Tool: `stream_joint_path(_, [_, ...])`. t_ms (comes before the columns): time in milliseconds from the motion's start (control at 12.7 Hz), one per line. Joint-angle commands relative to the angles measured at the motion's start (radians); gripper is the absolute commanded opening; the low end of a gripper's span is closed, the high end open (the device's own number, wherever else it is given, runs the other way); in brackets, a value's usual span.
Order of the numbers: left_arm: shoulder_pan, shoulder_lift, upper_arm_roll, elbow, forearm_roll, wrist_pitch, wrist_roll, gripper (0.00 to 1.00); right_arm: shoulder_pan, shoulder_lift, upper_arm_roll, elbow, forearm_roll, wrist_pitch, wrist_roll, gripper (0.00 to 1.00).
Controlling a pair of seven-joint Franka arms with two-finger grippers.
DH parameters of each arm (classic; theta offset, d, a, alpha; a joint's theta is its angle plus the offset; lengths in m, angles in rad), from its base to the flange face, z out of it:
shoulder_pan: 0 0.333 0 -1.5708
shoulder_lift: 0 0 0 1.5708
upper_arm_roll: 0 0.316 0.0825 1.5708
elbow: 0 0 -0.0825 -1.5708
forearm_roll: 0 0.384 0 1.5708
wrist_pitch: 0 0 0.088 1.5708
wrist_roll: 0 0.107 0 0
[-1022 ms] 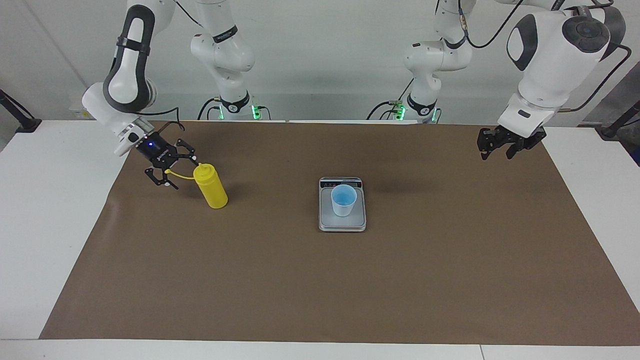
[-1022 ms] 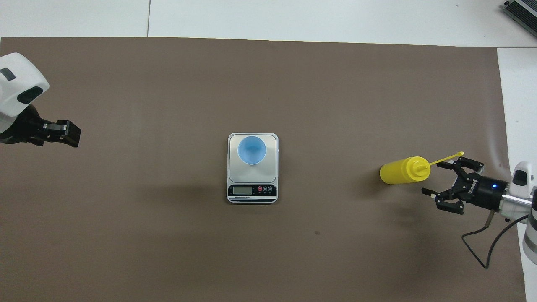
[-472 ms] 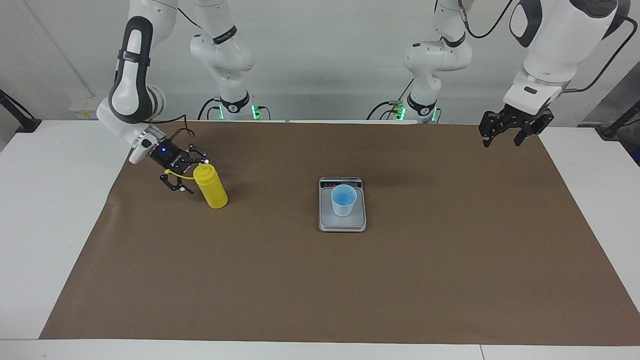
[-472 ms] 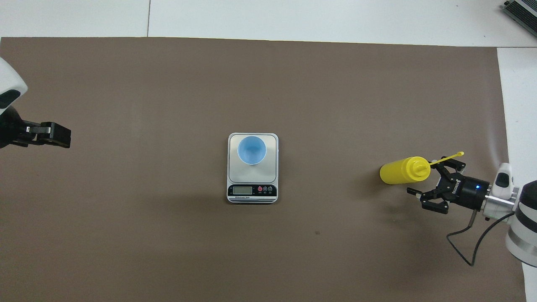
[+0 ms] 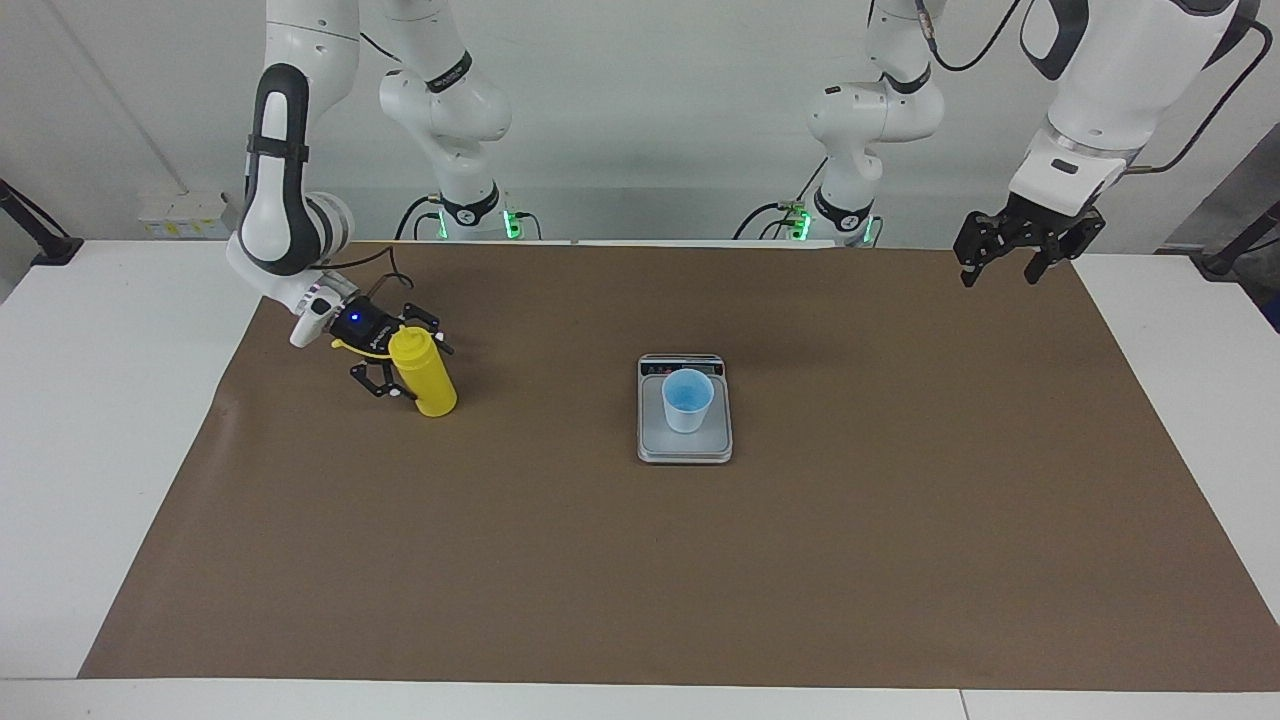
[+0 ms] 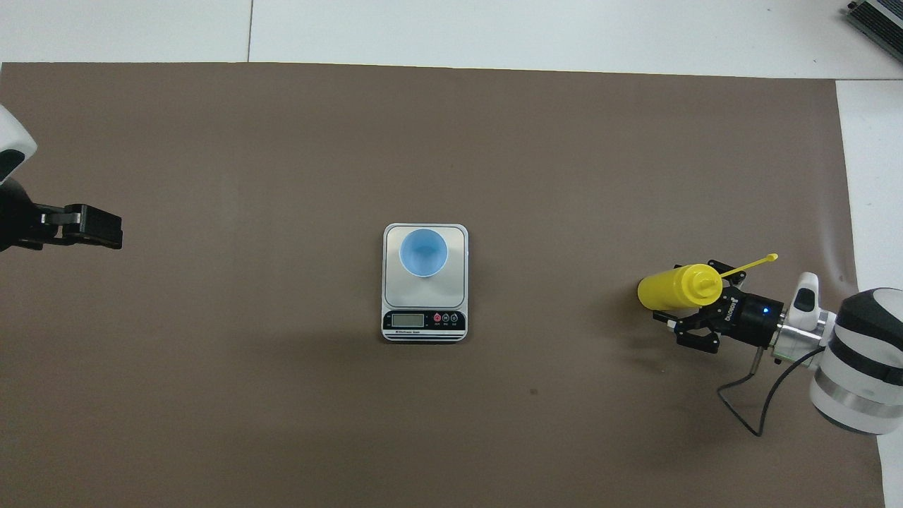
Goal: Pour seasoning into cup on scale with both arms
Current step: 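Move the right gripper to the yellow bottle and close around it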
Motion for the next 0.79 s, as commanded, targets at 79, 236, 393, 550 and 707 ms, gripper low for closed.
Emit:
stream_joint_path(79, [0.011, -0.029, -0.003, -0.034, -0.016, 0.009, -0.014, 1.0, 0.002, 0.001, 0.004, 0.0, 0.036, -0.002, -0.026, 1.0])
stream_joint_path(236, [0.011, -0.029, -0.002, -0.034, -0.016, 0.004, -0.016, 1.0, 0.002, 0.001, 0.004, 0.001, 0.038, -0.002, -0.037, 0.94])
stream_joint_path(393, [0.011, -0.03, -0.003, -0.034, -0.016, 0.003, -0.01, 1.0, 0.004, 0.001, 0.004, 0.003, 0.038, -0.002, -0.04, 0.5])
stream_joint_path(550, [0.01, -0.03, -0.003, -0.035, -0.016, 0.0, -0.008, 1.0, 0.005, 0.004, 0.005, 0.009, 0.038, -0.003, -0.038, 0.13])
stream_joint_path(707, [0.002, -0.03, -0.003, -0.035, -0.016, 0.0, -0.008, 1.0, 0.005, 0.0, 0.007, 0.011, 0.038, -0.003, -0.034, 0.0])
